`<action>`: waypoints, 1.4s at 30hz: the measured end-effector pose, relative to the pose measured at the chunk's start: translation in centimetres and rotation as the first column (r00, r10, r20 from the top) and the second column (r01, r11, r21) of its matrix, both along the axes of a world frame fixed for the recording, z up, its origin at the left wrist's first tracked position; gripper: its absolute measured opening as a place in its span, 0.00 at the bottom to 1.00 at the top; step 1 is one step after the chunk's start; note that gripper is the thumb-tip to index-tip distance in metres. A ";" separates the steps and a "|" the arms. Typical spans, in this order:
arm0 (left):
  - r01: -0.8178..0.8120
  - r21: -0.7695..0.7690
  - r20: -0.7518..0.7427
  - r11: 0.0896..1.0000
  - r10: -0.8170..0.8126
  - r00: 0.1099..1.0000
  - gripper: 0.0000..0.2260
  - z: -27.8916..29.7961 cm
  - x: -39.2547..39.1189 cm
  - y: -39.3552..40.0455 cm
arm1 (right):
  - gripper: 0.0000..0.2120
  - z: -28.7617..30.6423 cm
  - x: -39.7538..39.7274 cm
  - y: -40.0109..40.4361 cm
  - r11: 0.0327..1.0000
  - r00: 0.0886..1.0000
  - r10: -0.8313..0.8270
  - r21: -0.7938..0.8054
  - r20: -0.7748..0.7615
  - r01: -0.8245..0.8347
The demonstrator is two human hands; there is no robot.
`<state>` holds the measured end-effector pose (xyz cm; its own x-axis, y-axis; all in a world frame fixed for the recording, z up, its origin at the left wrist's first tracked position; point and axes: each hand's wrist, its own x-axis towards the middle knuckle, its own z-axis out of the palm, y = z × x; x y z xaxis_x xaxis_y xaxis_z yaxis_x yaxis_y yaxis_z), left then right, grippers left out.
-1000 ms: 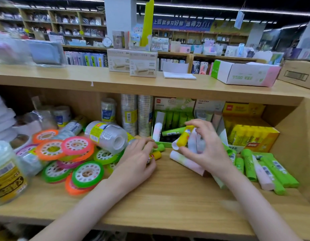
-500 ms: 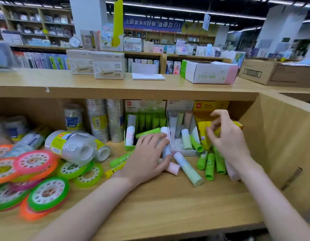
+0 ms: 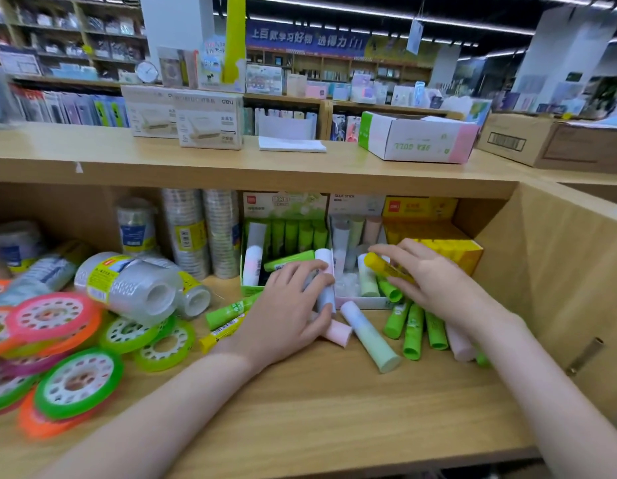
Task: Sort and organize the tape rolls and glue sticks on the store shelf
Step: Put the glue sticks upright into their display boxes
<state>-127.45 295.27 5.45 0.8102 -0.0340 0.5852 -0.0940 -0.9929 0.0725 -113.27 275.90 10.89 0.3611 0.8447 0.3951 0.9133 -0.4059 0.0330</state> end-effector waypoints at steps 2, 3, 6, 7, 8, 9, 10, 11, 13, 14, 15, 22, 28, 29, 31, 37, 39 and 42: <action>-0.002 0.000 0.002 1.000 0.002 1.000 0.16 0.1 0.0 -0.1 | 0.23 0.6 -0.2 0.1 0.999 0.999 -0.003 0.034 -0.046 0.004; -0.006 0.001 0.002 1.000 0.006 1.000 0.16 0.1 0.0 -0.1 | 0.24 0.8 -0.3 0.0 0.993 0.996 0.007 0.116 -0.086 0.003; -0.007 0.000 -0.001 1.000 0.007 1.000 0.16 0.1 0.0 0.0 | 0.24 1.6 0.0 -0.1 0.898 0.990 -0.001 0.435 -0.142 0.063; -0.004 -0.001 0.000 1.000 0.004 1.000 0.16 0.1 -0.1 0.0 | 0.22 1.8 0.1 0.0 0.858 0.987 -0.020 0.504 -0.158 0.098; -0.002 -0.003 0.000 1.000 0.002 1.000 0.16 0.1 -0.1 0.0 | 0.21 1.9 0.2 0.3 0.830 0.985 -0.036 0.544 -0.167 0.123; -0.002 -0.005 0.002 1.000 0.002 1.000 0.16 0.1 -0.1 0.0 | 0.20 1.8 0.2 0.6 0.816 0.985 -0.045 0.562 -0.165 0.132; -0.002 -0.007 0.003 1.000 0.002 1.000 0.16 0.1 -0.1 0.0 | 0.19 1.6 0.1 0.9 0.813 0.987 -0.047 0.567 -0.155 0.128; 0.000 -0.009 0.004 1.000 0.000 1.000 0.16 0.1 -0.1 0.0 | 0.20 1.3 0.0 1.1 0.816 0.990 -0.040 0.567 -0.137 0.111; 0.009 -0.020 0.001 1.000 -0.009 1.000 0.16 0.1 -0.1 -0.1 | 0.21 0.8 0.0 1.3 0.826 0.997 -0.021 0.560 -0.077 0.061; 0.014 -0.028 -0.003 1.000 -0.014 1.000 0.16 0.1 -0.1 0.0 | 0.21 0.5 0.1 1.4 0.831 0.999 -0.024 0.554 -0.044 0.044; 0.018 -0.033 -0.005 0.999 -0.018 1.000 0.16 0.1 -0.1 0.0 | 0.20 0.1 0.3 1.4 0.838 0.999 -0.041 0.544 -0.012 0.041; 0.016 -0.021 -0.004 1.000 -0.016 1.000 0.16 0.0 0.0 0.0 | 0.12 -1.7 1.7 1.6 0.877 0.951 -0.300 0.412 0.069 0.247; 0.017 -0.019 0.000 1.000 -0.017 1.000 0.16 0.0 -0.1 0.0 | 0.13 -1.3 1.0 1.8 0.885 0.952 -0.299 0.356 -0.061 0.300; 0.019 -0.018 -0.001 1.000 -0.019 1.000 0.16 -0.1 -0.2 0.0 | 0.14 -1.2 0.8 1.4 0.884 0.948 -0.310 0.345 -0.072 0.315; 0.021 -0.027 -0.001 0.999 -0.021 1.000 0.15 -0.1 -0.1 0.0 | 0.21 -0.9 0.1 0.9 0.910 0.965 -0.261 0.337 0.012 0.242; 0.020 -0.056 0.002 0.998 -0.020 1.000 0.15 0.0 -0.1 -0.3 | 0.34 1.8 -2.5 1.9 0.839 0.994 -0.091 -0.532 0.061 0.110; 0.008 -0.060 0.006 0.998 -0.008 1.000 0.15 0.0 -0.1 -0.2 | 0.32 2.8 -2.5 3.0 0.766 0.992 -0.086 -0.631 0.091 0.124; -0.003 -0.062 0.009 0.998 0.004 1.000 0.15 0.0 -0.1 0.0 | 0.31 3.5 -1.9 3.8 0.711 0.991 -0.077 -0.691 0.110 0.132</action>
